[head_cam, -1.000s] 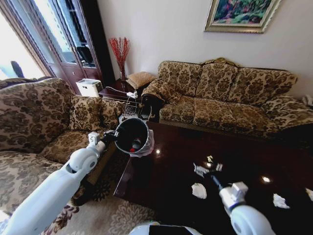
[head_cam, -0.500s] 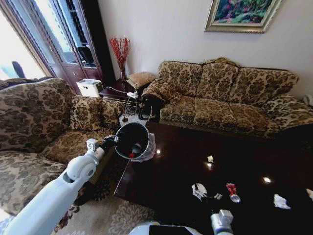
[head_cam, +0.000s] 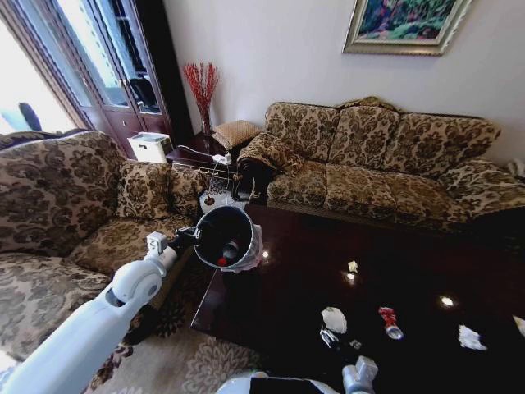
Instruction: Move to the front of the table and place the trash on the table into the trash bin.
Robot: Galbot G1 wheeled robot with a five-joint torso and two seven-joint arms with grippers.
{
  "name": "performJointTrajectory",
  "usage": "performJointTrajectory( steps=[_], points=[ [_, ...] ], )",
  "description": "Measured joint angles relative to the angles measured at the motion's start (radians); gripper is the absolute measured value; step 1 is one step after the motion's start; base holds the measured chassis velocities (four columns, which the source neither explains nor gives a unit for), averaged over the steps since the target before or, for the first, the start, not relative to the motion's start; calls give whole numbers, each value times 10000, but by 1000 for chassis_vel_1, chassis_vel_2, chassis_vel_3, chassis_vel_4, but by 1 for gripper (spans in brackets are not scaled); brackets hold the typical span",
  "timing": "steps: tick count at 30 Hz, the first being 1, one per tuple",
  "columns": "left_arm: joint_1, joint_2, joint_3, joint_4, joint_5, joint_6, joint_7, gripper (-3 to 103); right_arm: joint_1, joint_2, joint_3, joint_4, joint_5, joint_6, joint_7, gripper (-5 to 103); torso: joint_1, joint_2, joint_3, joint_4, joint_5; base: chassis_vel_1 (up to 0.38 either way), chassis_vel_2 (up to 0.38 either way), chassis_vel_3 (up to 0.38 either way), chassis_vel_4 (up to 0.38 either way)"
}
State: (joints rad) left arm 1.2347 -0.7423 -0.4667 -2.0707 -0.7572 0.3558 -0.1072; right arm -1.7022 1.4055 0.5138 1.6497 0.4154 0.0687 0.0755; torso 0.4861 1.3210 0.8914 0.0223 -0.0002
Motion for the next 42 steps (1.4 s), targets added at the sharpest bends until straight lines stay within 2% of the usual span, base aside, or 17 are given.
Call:
performJointTrajectory(
  steps=[1,2,3,5,7,8,12,14,17,20,23,24,26,28,31,39,42],
  points=[
    [-11,13,14,-3,-3,2,-2,3,50,-10,-13,-28,46,-53,-25,82,0,0,0,0,0,0,0,0,0],
    [-35,31,43,-10,-7,2,-6,3,150,-30,-21,-79,111,-117,-43,82,0,0,0,-1,-1,0,0,0,0],
    [-61,43,68,-25,-16,2,-8,3,284,-47,-26,-157,140,-169,-62,71,0,0,0,-2,0,0,0,0,0],
    [-72,49,77,-33,-20,2,-8,3,361,-53,-26,-205,143,-189,-72,71,-1,0,0,-1,0,0,0,0,0],
    [-85,63,84,-38,-24,2,-10,3,610,-60,-23,-345,133,-263,-79,63,-1,0,0,0,1,0,0,0,0],
    [-85,63,84,-38,-24,2,-10,3,610,-60,-23,-345,133,-263,-79,63,-1,0,0,0,1,0,0,0,0],
    [-55,80,24,-45,-33,-36,-8,3,900,-34,-45,-409,141,-527,-62,50,1,0,1,-1,2,0,0,0,0],
    [-38,82,-13,-51,-36,-50,-6,3,964,-24,-51,-431,151,-580,-55,50,0,0,1,-1,2,0,0,0,0],
    [17,90,-100,-78,-42,-84,-1,3,1087,-9,-58,-503,151,-620,-46,43,0,0,0,0,1,0,0,0,0],
    [105,119,-224,-138,-80,-124,15,3,1180,2,-63,-562,180,-689,-45,30,-1,0,0,2,2,0,0,0,0],
    [133,144,-265,-165,-93,-152,18,3,1205,9,-51,-593,213,-700,-49,25,0,0,0,3,2,0,0,0,0],
    [143,164,-285,-190,-121,-159,23,3,1220,12,-30,-618,247,-709,-53,15,-1,0,-1,5,3,0,0,0,0],
    [144,178,-301,-205,-157,-162,24,3,1228,13,-9,-632,281,-725,-54,15,-1,0,-1,5,3,0,0,0,0],
    [144,197,-322,-239,-196,-163,23,3,1244,17,75,-683,366,-751,-53,7,-1,1,-1,4,-2,0,0,0,0],
    [164,223,-354,-293,-228,-164,22,3,1248,25,148,-703,504,-802,-53,1,-1,0,-1,0,0,0,0,0,0],
    [276,280,-505,-432,-253,-164,19,3,1095,74,279,-462,611,-821,-32,-1,0,-1,2,0,5,0,0,0,0],
    [369,282,-573,-543,-257,-178,9,3,723,58,332,546,390,-757,-18,0,1,-3,3,-5,9,0,0,0,0]
  ],
)
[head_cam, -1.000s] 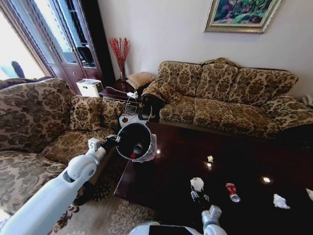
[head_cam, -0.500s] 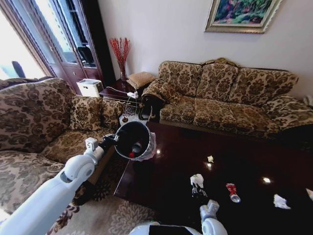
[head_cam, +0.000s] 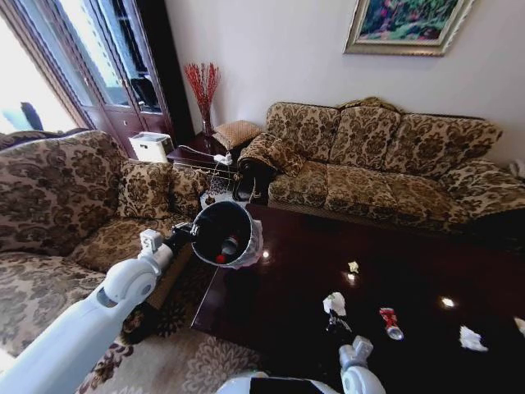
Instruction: Move to the front of the table and place the trash on the table into the trash bin.
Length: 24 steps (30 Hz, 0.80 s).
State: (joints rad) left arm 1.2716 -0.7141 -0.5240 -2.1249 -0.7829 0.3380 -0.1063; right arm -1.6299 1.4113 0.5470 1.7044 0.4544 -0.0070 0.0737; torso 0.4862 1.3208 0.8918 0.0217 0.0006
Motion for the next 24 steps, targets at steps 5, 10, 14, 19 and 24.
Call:
performJointTrajectory(
  steps=[5,10,14,19,24],
  points=[
    [106,-9,-49,-75,2,-8,-3,3,-362,-143,74,1602,-349,85,-7,0,-1,1,-1,3,-5,0,0,0,0],
    [131,-40,64,-83,12,-12,0,3,-384,-716,183,3784,-459,-260,-112,0,-1,1,-2,6,-4,0,0,0,0],
    [-417,63,708,157,-87,0,30,3,-72,-1507,418,5610,-27,-1089,-375,0,0,0,-2,3,-4,0,0,0,0],
    [-1606,212,1509,492,-352,160,152,3,523,-3020,1079,7480,1682,-2082,-922,0,0,1,-3,6,-3,0,0,0,0],
    [-2942,532,2872,687,-649,182,305,3,767,-4515,1749,8097,3429,-2466,-1404,0,0,2,-3,3,0,0,0,0,0]
  ],
)
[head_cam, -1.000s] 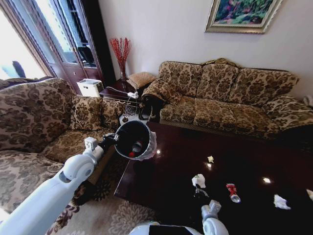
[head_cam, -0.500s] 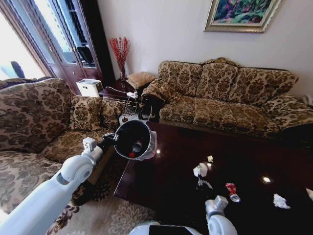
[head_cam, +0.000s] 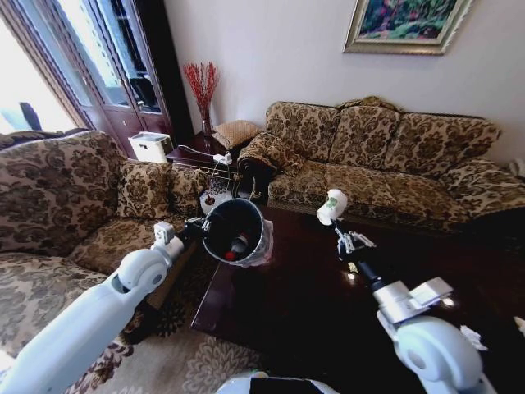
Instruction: Move to the front of the table and place the trash on the table into the trash bin.
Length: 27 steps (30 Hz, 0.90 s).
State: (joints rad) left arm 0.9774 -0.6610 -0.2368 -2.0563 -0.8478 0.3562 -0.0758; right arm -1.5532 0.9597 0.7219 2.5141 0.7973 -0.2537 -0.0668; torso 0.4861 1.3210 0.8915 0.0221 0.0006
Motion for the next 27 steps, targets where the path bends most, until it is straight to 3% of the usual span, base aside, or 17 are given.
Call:
performJointTrajectory(
  steps=[1,2,4,6,9,17,27],
  points=[
    [-569,57,749,98,-188,0,43,3,96,-510,45,8,658,-75,-82,0,0,0,1,2,1,0,0,0,0],
    [-569,57,749,98,-188,0,43,3,96,-510,45,8,658,-75,-82,0,0,0,1,2,1,0,0,0,0],
    [-1344,-24,1709,302,-384,3,67,3,261,-1032,-63,8,1138,-128,-260,0,0,0,1,1,-5,0,0,0,0],
    [-1729,-111,2123,416,-446,8,56,3,382,-1225,-191,1,1226,-133,-337,0,0,-1,1,1,-5,0,0,0,0],
    [-3151,-497,3443,834,-682,70,-18,3,604,-1592,-516,-36,1306,-137,-508,0,1,-1,1,-1,-4,0,0,0,0],
    [-4219,-697,4603,714,-1096,347,-277,3,1189,-1754,-1612,-88,835,-130,-622,0,-1,0,0,2,-4,0,0,0,0],
    [-4161,-570,4608,314,-1254,497,-377,3,1145,-1612,-1871,-123,417,-370,-738,0,-1,1,0,1,-4,0,0,0,0]
  ],
)
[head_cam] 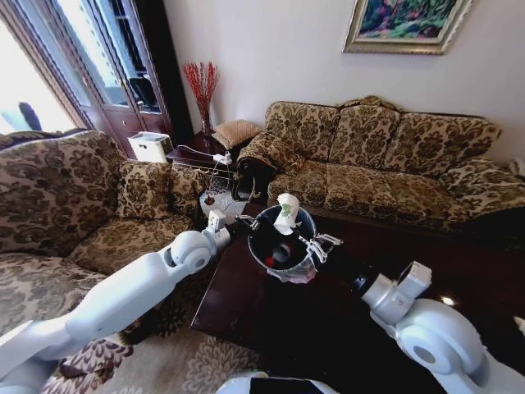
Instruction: Move to the front of the table and place the trash on the table into the trash bin.
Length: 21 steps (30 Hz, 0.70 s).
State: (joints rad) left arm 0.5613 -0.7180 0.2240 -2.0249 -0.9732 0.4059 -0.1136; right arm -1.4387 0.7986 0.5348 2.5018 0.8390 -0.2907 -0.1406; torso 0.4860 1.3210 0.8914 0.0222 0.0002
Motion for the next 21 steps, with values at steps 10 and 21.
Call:
performJointTrajectory(
  steps=[10,21],
  points=[
    [386,265,-468,-369,-57,100,-8,3,117,110,-380,-162,-318,-5,93,27,0,0,0,1,-1,0,0,0,0],
    [745,176,-799,-198,301,97,-149,3,45,329,57,-65,-396,306,341,65,0,0,0,0,-2,0,0,0,0]
  ],
)
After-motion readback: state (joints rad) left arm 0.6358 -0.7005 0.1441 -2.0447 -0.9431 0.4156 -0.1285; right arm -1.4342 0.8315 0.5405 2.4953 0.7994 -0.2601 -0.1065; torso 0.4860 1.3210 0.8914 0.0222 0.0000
